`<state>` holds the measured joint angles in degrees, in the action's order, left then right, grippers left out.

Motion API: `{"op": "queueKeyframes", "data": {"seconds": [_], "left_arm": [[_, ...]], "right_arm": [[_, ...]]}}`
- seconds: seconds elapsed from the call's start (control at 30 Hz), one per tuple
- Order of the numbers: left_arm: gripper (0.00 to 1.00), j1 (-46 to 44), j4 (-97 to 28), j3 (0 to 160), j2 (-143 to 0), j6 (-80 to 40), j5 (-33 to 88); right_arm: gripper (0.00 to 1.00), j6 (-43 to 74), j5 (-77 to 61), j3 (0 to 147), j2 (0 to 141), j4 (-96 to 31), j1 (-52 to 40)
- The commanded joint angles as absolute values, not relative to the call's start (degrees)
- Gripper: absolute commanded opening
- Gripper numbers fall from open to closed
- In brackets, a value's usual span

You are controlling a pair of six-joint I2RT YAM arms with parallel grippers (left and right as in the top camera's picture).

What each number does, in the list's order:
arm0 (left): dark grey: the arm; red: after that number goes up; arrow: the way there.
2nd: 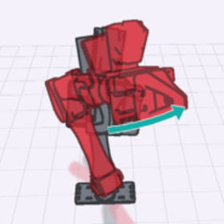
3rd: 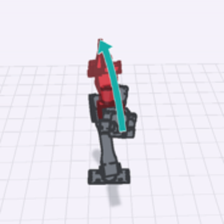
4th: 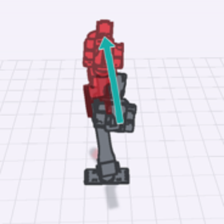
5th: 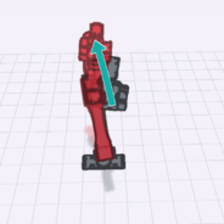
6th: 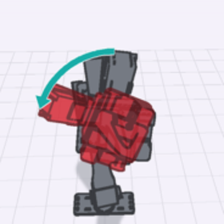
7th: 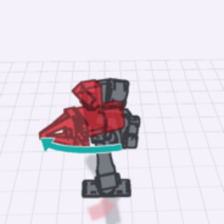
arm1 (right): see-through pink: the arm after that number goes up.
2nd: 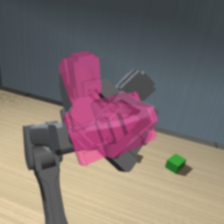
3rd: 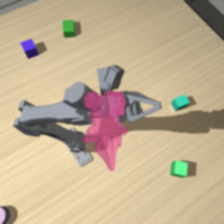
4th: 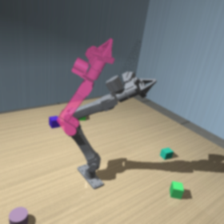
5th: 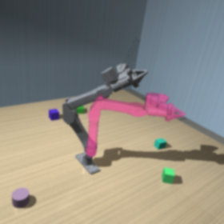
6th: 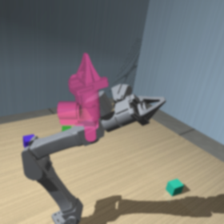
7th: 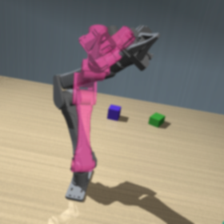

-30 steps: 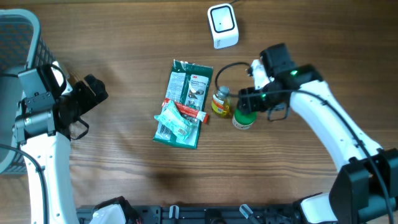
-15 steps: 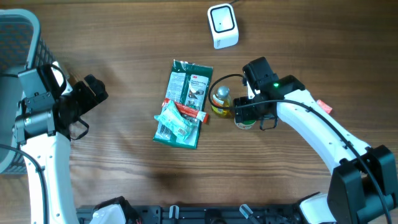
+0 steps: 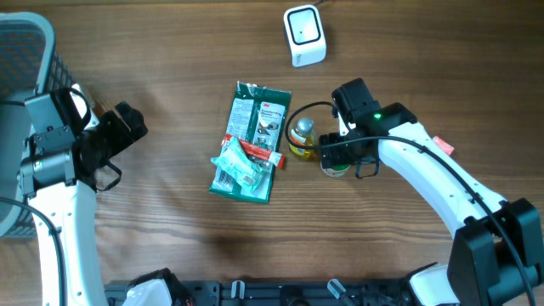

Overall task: Scan the item barcode
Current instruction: 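Lower the right gripper and grasp the green-lidded jar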

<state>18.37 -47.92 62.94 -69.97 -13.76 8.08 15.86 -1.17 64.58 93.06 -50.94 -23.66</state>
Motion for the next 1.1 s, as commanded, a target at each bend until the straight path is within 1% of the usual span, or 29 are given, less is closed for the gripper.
{"op": "queueKeyframes", "data": {"seconds": [0.0,0.37,0.5,1.07], "left_arm": [[1.0,18.22,-47.79,63.0,-69.93,-12.58,8.73],[1.0,18.22,-47.79,63.0,-69.93,-12.58,8.73],[1.0,18.22,-47.79,63.0,-69.93,-12.58,8.73],[1.0,18.22,-47.77,63.0,-69.93,-12.58,8.73]], "right_arm": [[0.86,16.69,0.05,64.1,93.32,-51.03,-23.77],[0.87,16.69,0.73,62.85,93.43,-49.93,-23.77],[0.88,16.67,3.9,62.87,93.43,-49.93,-23.77],[0.9,16.67,3.9,62.87,93.43,-50.06,-23.77]]}}
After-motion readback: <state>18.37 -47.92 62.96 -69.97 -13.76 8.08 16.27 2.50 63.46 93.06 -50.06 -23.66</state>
